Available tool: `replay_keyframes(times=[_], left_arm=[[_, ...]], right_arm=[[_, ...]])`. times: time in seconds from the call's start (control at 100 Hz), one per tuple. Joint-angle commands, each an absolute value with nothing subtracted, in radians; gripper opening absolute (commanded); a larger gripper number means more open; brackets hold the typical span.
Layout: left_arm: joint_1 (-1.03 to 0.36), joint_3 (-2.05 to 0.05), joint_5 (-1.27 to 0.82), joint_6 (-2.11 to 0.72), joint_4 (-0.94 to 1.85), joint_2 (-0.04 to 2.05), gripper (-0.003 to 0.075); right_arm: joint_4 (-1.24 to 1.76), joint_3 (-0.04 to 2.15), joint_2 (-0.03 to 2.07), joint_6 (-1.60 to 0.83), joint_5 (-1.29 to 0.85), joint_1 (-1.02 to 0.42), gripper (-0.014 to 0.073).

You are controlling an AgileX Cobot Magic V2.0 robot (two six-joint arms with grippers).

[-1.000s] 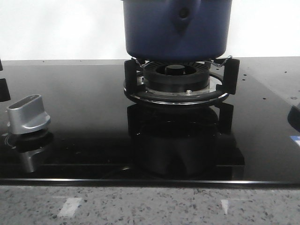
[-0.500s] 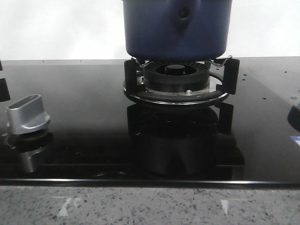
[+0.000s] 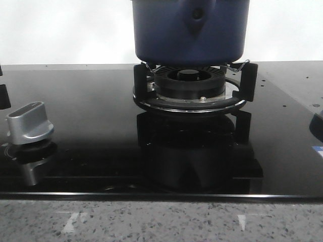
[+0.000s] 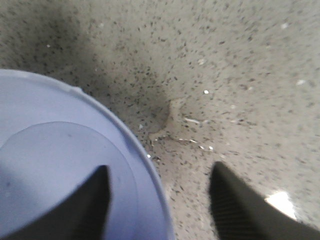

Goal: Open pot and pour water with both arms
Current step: 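Lift the light blue bowl with the right gripper over the pot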

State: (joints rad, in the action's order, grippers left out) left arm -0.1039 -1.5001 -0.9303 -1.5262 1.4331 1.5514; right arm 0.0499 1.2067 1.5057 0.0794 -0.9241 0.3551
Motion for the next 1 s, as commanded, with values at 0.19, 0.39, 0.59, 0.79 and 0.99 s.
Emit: replay_keyframes(times=[0.19, 0.39, 0.59, 0.79, 0.99], left_arm=[[-0.102, -1.536, -0.927, -1.518, 1.524, 1.499, 0.0323], [-0.102, -1.536, -0.92, -1.518, 1.524, 1.499, 0.0323], [-0.102, -1.536, -0.92, -1.518, 1.524, 1.499, 0.0323], [-0.102, -1.536, -0.916, -1.518, 1.524, 1.499, 0.0323], [-0.102, -1.536, -0.873, -1.518, 1.5, 1.499, 0.0323]], right_arm=[[0.067, 1.243, 1.514, 0.063, -0.881, 0.36, -0.0073], [0.084, 1.298, 1.489, 0.062, -0.92, 0.354, -0.0073], [0.085, 1.454, 1.482, 0.062, -1.025, 0.274, -0.0071], [0.112, 1.628, 1.486, 0.062, -1.075, 0.175, -0.0064], [0.123, 1.789, 1.524, 0.062, -1.111, 0.086, -0.0064]])
